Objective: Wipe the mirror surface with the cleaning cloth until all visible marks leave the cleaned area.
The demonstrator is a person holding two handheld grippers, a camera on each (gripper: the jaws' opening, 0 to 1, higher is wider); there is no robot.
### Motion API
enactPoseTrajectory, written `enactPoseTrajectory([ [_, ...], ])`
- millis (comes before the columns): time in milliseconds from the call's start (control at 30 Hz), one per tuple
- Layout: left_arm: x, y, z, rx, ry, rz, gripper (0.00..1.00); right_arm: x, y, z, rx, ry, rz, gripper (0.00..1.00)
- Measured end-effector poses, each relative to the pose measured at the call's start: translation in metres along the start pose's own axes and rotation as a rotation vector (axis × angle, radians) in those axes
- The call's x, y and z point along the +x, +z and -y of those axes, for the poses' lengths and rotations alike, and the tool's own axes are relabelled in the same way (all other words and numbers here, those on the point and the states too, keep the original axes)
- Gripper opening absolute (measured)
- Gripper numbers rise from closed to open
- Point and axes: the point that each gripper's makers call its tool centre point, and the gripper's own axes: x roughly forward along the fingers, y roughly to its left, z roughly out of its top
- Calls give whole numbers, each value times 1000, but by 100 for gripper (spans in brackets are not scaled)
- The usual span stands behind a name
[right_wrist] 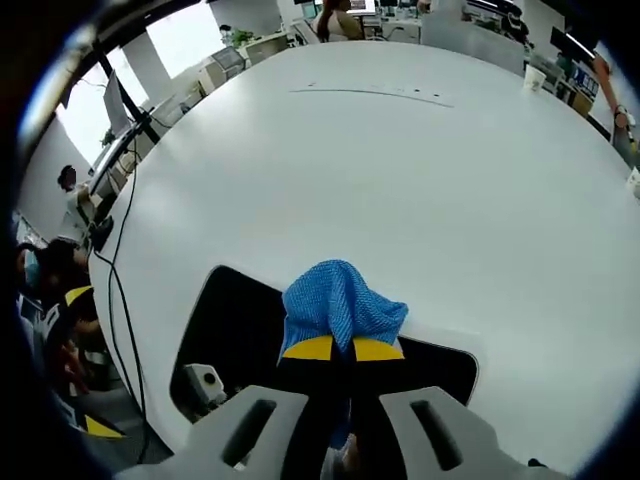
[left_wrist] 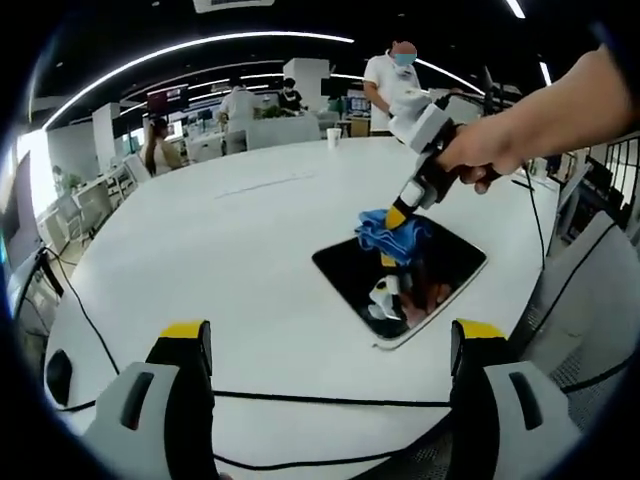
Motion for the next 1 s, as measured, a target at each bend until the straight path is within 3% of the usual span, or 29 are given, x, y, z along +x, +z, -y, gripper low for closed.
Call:
enactPoseTrajectory([
  [400,0,-3,-2,-44,-2,-12,99,-18,-10,11,7,-20,-4,0],
  [633,0,-5,0,-42,-6,-24,99,-12,-9,23,20,-29,-1,0],
  [1000,2,-9,-4,-44,6,-38,99,-12,-11,22,37,-38,-3,0],
])
